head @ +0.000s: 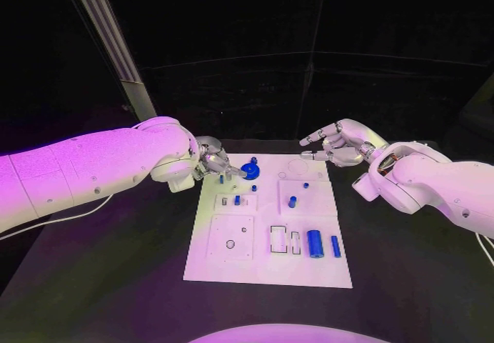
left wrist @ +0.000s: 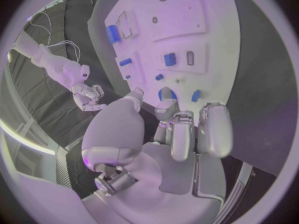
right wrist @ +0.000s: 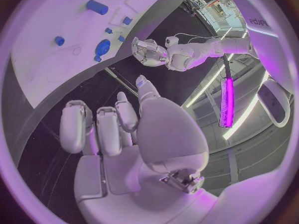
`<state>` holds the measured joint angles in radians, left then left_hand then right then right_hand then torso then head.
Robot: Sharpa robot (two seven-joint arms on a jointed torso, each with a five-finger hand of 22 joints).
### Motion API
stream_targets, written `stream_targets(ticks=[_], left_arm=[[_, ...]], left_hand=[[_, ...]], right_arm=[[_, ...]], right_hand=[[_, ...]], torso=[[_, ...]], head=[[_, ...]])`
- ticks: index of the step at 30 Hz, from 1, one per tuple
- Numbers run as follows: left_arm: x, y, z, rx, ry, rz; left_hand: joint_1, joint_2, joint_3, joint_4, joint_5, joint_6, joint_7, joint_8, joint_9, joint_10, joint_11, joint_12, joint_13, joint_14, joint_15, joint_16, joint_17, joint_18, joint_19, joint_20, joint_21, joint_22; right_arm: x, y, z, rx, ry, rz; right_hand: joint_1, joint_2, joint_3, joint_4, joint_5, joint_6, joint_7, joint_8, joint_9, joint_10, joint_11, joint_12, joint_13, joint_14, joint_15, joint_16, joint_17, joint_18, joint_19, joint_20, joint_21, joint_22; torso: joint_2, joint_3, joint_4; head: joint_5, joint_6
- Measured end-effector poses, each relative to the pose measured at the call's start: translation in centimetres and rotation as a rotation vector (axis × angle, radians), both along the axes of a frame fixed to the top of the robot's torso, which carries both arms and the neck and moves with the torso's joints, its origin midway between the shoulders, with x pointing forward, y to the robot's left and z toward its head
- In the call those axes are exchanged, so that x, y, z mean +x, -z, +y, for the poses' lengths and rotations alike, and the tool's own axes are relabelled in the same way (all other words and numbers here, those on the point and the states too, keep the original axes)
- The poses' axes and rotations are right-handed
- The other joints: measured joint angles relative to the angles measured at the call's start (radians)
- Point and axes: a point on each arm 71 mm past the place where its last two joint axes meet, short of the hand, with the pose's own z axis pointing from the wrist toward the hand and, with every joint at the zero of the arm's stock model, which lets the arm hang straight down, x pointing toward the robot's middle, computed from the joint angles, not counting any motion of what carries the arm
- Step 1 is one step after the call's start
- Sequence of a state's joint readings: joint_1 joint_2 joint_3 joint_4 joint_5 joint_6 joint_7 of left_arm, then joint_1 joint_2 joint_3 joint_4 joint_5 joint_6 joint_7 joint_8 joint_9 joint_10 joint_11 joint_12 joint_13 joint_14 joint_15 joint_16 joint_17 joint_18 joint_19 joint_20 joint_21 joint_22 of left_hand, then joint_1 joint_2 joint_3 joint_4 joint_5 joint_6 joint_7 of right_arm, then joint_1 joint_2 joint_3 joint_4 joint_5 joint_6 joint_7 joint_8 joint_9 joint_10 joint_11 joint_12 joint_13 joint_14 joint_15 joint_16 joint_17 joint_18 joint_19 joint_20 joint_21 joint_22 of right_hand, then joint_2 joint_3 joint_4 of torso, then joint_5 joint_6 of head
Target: Assemble the parts on the task board
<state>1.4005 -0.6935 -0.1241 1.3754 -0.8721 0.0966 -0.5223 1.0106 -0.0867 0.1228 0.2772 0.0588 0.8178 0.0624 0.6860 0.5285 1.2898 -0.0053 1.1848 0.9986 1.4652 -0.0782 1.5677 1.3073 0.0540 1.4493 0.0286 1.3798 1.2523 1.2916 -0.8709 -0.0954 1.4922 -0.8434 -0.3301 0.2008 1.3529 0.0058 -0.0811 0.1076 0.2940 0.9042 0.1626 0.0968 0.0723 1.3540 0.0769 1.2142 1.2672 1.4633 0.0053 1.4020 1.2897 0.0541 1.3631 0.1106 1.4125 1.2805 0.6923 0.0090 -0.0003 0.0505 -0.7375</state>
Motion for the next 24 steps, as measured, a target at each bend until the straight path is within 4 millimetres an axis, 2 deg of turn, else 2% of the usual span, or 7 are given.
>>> stream_targets(ticks=[13,24], left_arm=[[4.0,0.0,1.2,0.090,-0.048,0.044],[5.9,0.1,2.5,0.158,-0.075,0.054]], left_hand=[[0.029,0.029,-0.015,0.004,0.000,0.003,0.003,-0.004,-0.015,-0.004,-0.004,0.000,-0.002,0.000,0.000,0.000,0.000,0.000,0.000,0.000,0.000,-0.001],[0.042,0.042,-0.029,0.001,0.000,0.014,0.002,-0.004,-0.022,-0.004,-0.004,0.004,0.004,0.000,0.000,0.000,0.000,0.000,0.004,0.004,0.000,0.006]], right_arm=[[0.0,0.0,0.3,0.001,-0.005,0.001],[0.0,0.0,0.5,0.001,-0.009,0.002]], right_hand=[[-0.004,0.004,-0.006,0.000,0.000,0.000,0.000,0.000,0.000,0.000,0.000,0.000,0.000,0.000,0.000,0.000,0.000,0.000,0.000,0.000,0.000,0.000],[-0.004,0.004,-0.006,0.000,0.000,0.000,0.000,0.000,0.000,0.000,0.000,0.000,0.000,0.000,0.000,0.000,0.000,0.000,0.000,0.000,0.000,0.000]], torso=[[0.001,-0.0004,-0.0014],[0.002,-0.0009,-0.0018]], head=[[0.008,0.004],[0.016,0.006]])
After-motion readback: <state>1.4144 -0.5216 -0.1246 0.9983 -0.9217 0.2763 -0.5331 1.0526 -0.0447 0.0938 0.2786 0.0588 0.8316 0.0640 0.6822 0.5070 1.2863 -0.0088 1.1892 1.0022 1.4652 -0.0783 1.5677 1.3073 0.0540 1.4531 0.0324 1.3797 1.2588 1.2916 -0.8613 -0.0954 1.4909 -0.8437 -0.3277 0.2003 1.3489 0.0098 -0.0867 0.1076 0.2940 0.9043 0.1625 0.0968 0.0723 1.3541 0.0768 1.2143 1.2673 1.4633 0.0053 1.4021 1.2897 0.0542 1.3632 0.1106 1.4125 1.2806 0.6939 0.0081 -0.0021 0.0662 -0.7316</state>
